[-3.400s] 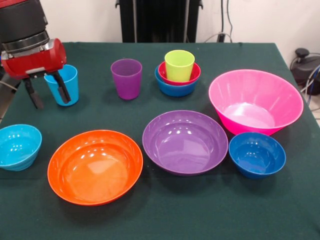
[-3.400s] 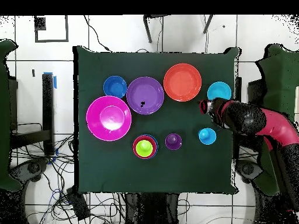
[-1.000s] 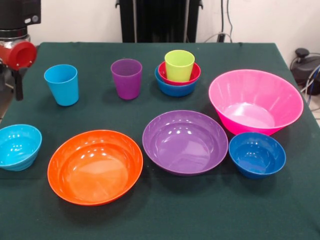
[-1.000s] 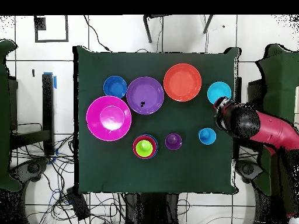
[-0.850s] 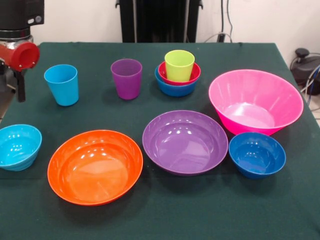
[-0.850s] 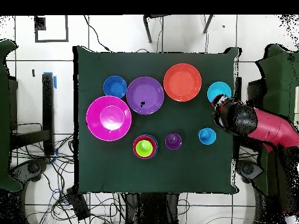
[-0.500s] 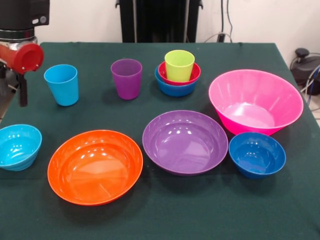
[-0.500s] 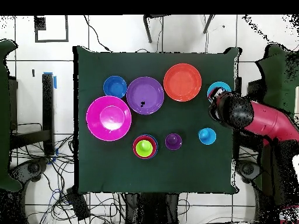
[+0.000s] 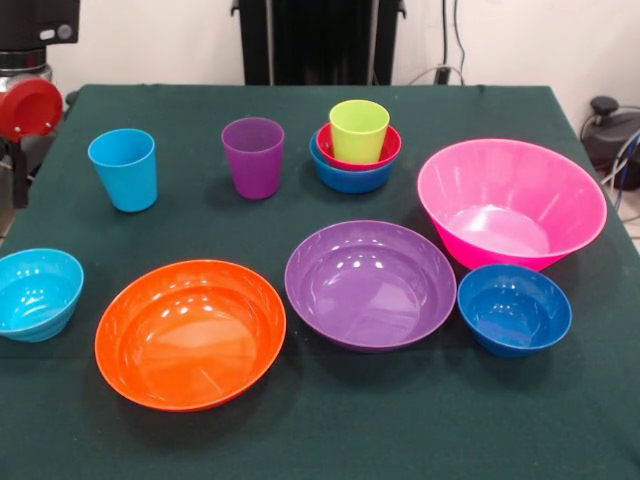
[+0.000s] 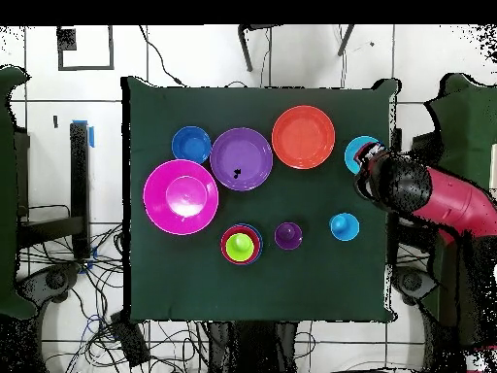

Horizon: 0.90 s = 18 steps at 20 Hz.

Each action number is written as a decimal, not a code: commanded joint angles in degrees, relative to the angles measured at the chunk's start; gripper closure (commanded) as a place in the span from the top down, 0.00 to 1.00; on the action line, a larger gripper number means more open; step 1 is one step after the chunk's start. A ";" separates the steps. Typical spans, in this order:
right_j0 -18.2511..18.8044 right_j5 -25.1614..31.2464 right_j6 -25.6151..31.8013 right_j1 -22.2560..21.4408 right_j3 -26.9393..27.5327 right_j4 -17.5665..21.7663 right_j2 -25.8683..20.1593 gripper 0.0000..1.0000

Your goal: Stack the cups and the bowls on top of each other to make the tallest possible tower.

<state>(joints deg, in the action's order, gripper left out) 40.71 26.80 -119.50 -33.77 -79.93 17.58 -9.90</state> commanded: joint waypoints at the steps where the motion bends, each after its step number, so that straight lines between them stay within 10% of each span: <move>1: -2.52 5.49 -7.51 2.27 0.47 -3.34 1.43 1.00; 18: -8.99 0.29 -11.52 5.17 2.12 -11.46 7.57 1.00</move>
<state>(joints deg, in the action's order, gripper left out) 35.28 26.81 -119.50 -33.51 -78.88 8.20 -2.05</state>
